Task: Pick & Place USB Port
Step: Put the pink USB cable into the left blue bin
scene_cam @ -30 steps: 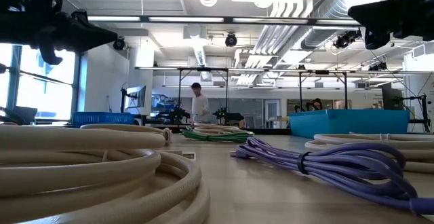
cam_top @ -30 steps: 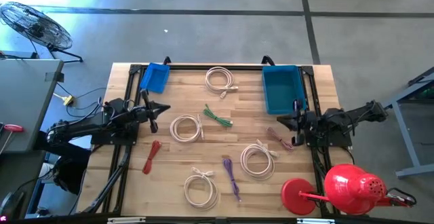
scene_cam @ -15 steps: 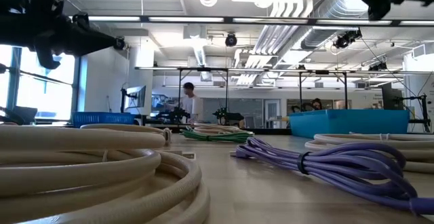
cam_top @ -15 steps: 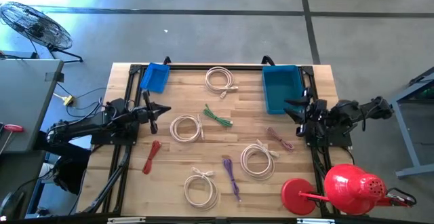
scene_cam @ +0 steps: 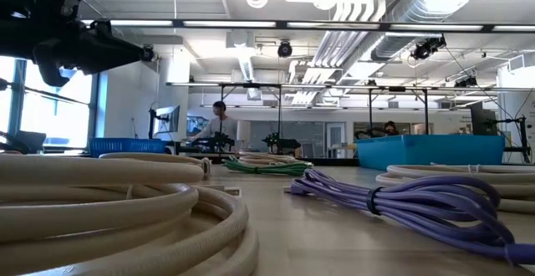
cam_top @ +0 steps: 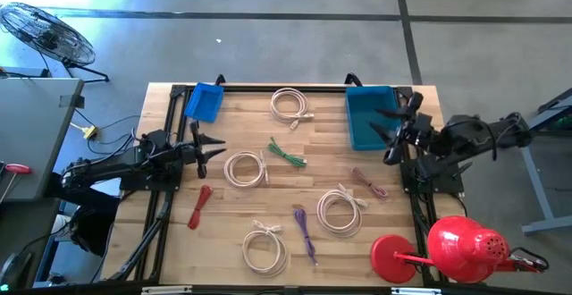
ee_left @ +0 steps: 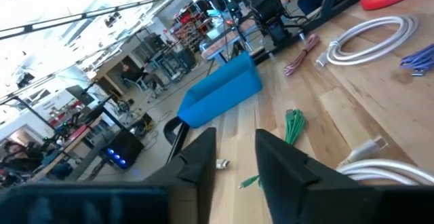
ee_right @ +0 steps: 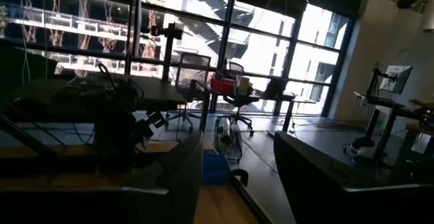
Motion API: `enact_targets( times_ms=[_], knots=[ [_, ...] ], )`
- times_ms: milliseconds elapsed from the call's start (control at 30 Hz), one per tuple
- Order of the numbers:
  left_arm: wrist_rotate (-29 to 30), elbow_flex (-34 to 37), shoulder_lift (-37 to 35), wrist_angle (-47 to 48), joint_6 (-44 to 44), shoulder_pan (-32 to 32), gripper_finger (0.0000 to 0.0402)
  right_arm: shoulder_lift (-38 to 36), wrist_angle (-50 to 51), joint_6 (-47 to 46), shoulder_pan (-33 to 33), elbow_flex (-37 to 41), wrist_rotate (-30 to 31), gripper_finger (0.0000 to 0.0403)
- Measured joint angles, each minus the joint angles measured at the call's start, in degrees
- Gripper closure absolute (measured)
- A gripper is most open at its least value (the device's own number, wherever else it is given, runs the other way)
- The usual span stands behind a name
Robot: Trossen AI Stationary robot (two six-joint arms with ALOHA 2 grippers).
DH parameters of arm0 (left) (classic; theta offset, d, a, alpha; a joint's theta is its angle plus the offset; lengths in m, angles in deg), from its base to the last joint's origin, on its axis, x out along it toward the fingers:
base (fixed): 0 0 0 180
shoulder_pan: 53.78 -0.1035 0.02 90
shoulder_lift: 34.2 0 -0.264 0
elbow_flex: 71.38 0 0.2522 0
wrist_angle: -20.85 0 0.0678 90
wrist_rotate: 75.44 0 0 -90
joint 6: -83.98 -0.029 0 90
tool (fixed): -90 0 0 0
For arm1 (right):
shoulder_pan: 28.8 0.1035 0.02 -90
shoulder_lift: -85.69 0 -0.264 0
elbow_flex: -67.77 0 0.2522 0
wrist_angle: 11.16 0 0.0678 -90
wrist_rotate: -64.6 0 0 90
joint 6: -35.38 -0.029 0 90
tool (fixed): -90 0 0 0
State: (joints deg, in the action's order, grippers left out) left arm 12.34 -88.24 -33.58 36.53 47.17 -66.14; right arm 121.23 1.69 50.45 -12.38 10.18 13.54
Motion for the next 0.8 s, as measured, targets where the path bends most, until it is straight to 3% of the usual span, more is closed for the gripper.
enact_targets(
  times_ms=[233,500,667,800],
  knots=[
    [0.09,0.00,0.00,-0.09,10.37,0.00,0.0238,9.77,10.92,-0.21,-0.07,-10.16,1.34,0.0230],
    [0.20,0.00,0.00,0.82,22.03,0.00,0.0203,18.84,19.70,-7.18,-2.66,-16.67,1.07,0.0230],
    [0.23,-0.02,0.00,1.24,23.64,0.00,0.0202,23.77,20.17,-7.51,-7.86,-16.87,-3.85,0.0230],
    [0.24,-0.02,0.00,1.26,23.64,0.00,0.0202,27.53,21.72,-13.66,-12.50,-16.87,-9.02,0.0230]
  ],
)
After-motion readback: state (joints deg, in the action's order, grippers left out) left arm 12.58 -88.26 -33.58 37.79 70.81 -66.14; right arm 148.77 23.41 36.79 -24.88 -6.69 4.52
